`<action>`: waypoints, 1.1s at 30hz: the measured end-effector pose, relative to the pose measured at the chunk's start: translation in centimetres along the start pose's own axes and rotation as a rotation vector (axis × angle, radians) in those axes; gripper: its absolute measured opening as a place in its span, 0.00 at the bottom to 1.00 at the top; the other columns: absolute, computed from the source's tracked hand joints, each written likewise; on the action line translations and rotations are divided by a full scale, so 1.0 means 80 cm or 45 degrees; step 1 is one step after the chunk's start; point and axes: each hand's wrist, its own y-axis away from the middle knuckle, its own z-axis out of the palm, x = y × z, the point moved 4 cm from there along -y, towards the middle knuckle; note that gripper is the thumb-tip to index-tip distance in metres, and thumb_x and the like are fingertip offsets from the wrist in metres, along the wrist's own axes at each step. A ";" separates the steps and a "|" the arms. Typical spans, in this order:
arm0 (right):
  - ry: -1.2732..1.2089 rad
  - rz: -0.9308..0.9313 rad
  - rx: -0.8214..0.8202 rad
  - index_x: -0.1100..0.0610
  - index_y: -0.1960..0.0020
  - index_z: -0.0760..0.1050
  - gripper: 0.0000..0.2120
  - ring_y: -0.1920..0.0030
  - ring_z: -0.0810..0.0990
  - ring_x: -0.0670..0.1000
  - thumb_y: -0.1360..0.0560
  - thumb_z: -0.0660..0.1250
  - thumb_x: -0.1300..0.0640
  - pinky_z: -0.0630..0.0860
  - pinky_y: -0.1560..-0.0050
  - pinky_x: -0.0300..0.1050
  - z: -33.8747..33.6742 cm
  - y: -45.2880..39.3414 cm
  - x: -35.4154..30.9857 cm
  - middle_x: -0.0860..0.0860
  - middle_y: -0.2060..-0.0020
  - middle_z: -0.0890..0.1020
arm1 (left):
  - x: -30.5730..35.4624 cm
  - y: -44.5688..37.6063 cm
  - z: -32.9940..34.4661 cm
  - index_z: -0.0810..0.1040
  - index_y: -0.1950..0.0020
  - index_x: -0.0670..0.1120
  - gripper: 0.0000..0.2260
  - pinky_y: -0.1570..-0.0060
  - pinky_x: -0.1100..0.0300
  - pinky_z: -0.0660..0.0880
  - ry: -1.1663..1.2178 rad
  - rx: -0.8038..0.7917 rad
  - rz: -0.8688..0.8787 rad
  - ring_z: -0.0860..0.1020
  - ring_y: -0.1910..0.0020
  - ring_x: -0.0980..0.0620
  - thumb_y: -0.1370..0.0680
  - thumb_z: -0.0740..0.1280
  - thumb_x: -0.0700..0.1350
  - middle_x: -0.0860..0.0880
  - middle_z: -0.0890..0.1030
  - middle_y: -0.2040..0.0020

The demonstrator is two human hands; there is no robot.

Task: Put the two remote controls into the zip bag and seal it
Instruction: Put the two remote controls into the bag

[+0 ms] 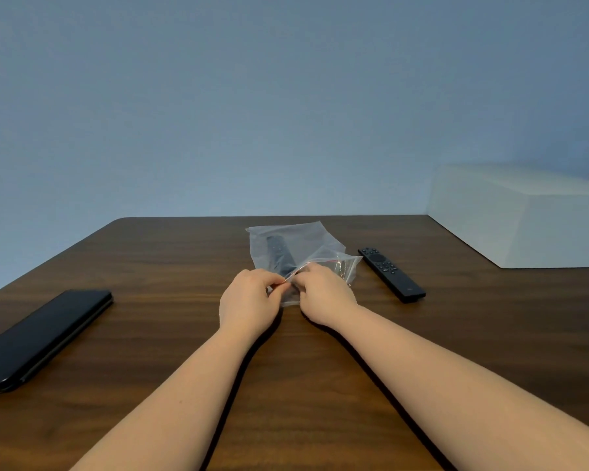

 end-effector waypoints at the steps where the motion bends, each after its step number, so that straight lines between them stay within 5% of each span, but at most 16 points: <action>1: -0.014 -0.015 0.010 0.53 0.45 0.79 0.14 0.46 0.75 0.56 0.25 0.58 0.61 0.76 0.52 0.51 -0.003 0.007 0.004 0.53 0.48 0.77 | 0.000 0.000 0.000 0.82 0.51 0.54 0.07 0.58 0.54 0.76 -0.006 0.002 0.002 0.75 0.51 0.52 0.24 0.65 0.51 0.53 0.83 0.52; 9: 0.155 0.186 0.401 0.52 0.38 0.76 0.15 0.40 0.72 0.54 0.22 0.59 0.55 0.72 0.42 0.50 -0.066 0.067 0.088 0.51 0.43 0.79 | 0.004 0.002 -0.002 0.81 0.50 0.53 0.08 0.59 0.56 0.73 -0.024 0.005 0.009 0.74 0.51 0.51 0.23 0.63 0.50 0.54 0.83 0.52; 12: 0.297 0.535 0.286 0.49 0.33 0.68 0.22 0.35 0.69 0.57 0.24 0.60 0.43 0.69 0.39 0.54 -0.068 0.080 0.121 0.53 0.37 0.75 | 0.008 0.004 -0.006 0.81 0.49 0.53 0.08 0.60 0.56 0.74 -0.038 0.038 0.019 0.75 0.51 0.51 0.23 0.64 0.51 0.53 0.84 0.52; 15: 0.300 0.696 0.199 0.51 0.35 0.69 0.22 0.40 0.74 0.58 0.24 0.58 0.40 0.71 0.42 0.53 -0.065 0.083 0.130 0.54 0.42 0.78 | 0.011 0.005 -0.011 0.81 0.49 0.54 0.09 0.63 0.58 0.70 -0.116 0.077 0.036 0.73 0.52 0.53 0.24 0.63 0.53 0.54 0.83 0.54; 20: 0.264 0.667 0.255 0.53 0.39 0.73 0.16 0.44 0.75 0.56 0.22 0.58 0.47 0.74 0.48 0.51 -0.065 0.083 0.131 0.54 0.47 0.81 | 0.013 0.006 -0.010 0.81 0.50 0.53 0.10 0.65 0.59 0.71 -0.206 0.042 0.041 0.71 0.55 0.55 0.23 0.62 0.54 0.54 0.83 0.55; 26: -0.111 0.663 0.430 0.56 0.33 0.72 0.18 0.38 0.72 0.58 0.22 0.61 0.53 0.74 0.43 0.53 -0.077 0.091 0.129 0.54 0.40 0.79 | 0.010 0.006 -0.010 0.82 0.53 0.53 0.11 0.63 0.55 0.74 -0.195 0.037 -0.018 0.73 0.53 0.52 0.23 0.62 0.54 0.54 0.83 0.56; 33: -0.443 0.304 0.577 0.54 0.37 0.76 0.15 0.42 0.75 0.50 0.23 0.64 0.55 0.71 0.42 0.43 -0.115 0.128 0.081 0.49 0.42 0.80 | 0.010 0.006 -0.008 0.82 0.54 0.51 0.11 0.65 0.57 0.71 -0.186 0.047 -0.018 0.73 0.54 0.52 0.23 0.62 0.54 0.53 0.83 0.56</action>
